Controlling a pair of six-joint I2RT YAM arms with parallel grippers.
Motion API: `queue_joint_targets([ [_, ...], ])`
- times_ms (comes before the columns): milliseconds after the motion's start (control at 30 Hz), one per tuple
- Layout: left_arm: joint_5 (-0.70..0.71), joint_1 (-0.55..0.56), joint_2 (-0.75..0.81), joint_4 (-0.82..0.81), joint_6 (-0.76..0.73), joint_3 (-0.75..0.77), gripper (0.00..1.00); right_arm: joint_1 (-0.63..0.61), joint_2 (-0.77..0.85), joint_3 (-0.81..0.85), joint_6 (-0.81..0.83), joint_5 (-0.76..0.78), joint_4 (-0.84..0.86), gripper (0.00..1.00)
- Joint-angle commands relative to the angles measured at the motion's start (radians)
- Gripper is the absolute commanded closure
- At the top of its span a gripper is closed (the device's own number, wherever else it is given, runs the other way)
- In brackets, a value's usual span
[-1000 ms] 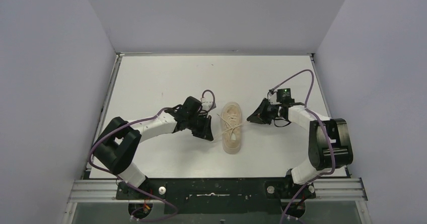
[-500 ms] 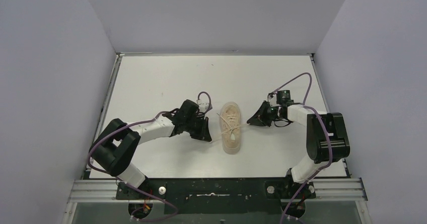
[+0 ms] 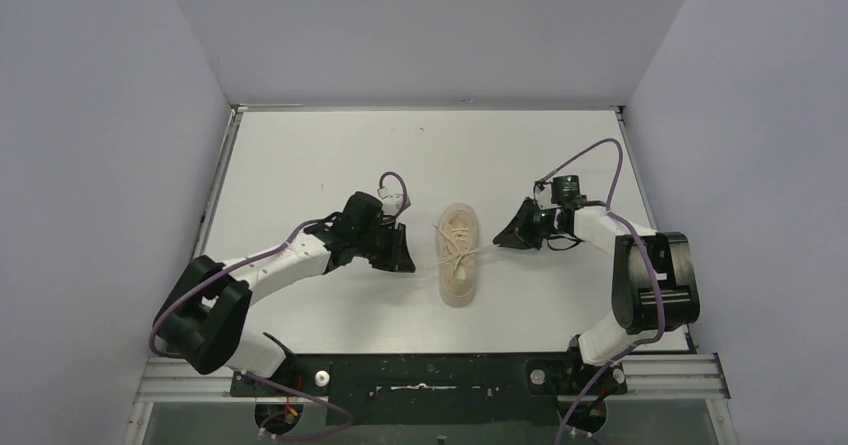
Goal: Tie the shoes
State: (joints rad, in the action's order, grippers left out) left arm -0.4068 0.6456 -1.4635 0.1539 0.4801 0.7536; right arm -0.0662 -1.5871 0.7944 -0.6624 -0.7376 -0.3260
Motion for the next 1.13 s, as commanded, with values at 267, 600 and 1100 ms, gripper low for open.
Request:
queue_joint_targets([
  [267, 0.385, -0.076, 0.472, 0.475, -0.064, 0.162, 0.09, -0.054, 0.224, 0.413, 0.336, 0.477, -0.589, 0.02],
  [600, 0.616, -0.087, 0.561, 0.690, -0.167, 0.802, 0.11, -0.081, 0.425, 1.028, 0.405, 0.662, -0.840, 0.00],
  [1100, 0.809, -0.086, 0.525, 0.867, -0.475, 1.181, 0.10, -0.081, 0.479, 1.339, 0.419, 0.851, -0.815, 0.00],
])
